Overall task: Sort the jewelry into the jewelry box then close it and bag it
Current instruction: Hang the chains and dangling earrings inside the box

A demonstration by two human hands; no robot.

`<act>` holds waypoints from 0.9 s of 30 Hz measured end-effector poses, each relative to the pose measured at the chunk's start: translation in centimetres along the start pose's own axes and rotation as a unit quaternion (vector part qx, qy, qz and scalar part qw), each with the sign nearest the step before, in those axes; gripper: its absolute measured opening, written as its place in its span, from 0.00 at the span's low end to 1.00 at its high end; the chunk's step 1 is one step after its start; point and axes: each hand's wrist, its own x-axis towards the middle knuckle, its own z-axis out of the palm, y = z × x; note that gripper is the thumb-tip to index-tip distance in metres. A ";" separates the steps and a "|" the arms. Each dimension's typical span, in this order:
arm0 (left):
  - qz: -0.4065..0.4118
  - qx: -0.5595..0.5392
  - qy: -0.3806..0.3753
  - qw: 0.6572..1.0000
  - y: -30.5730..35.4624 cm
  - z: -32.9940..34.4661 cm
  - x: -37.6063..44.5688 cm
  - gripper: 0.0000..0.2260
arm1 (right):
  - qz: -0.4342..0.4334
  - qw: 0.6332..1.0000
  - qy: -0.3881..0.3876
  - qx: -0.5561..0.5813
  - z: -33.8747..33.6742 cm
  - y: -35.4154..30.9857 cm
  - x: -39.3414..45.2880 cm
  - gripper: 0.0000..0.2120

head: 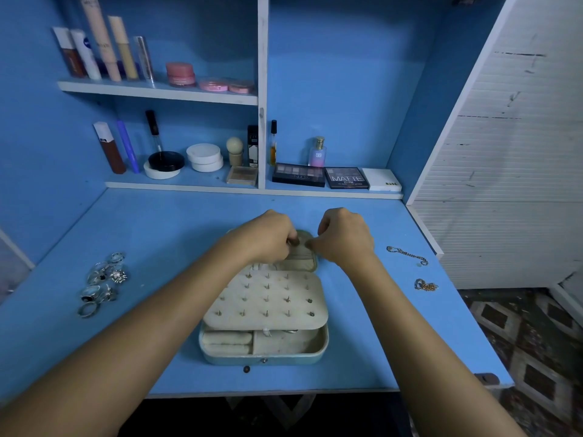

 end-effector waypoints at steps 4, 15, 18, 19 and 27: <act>-0.007 -0.088 0.041 0.995 0.0 -0.2 -0.3 0.14 | -0.015 0.999 -0.003 0.046 -1.1 0.0 -0.5 0.12; -0.060 -0.251 0.036 0.966 0.0 -0.8 -0.6 0.08 | -0.053 0.983 -0.047 0.171 -2.8 -1.7 -1.2 0.09; -0.061 -0.246 0.043 0.966 -0.4 -0.7 -0.6 0.08 | -0.065 0.981 -0.057 0.176 -2.5 -1.6 -1.1 0.08; -0.060 -0.238 0.046 0.968 -0.5 -0.6 -0.7 0.08 | -0.068 0.981 -0.056 0.171 -2.4 -1.6 -1.1 0.07; -0.038 -0.167 0.035 0.985 -0.4 -0.4 -0.7 0.10 | -0.101 0.986 -0.064 0.117 -2.4 -1.0 -1.5 0.12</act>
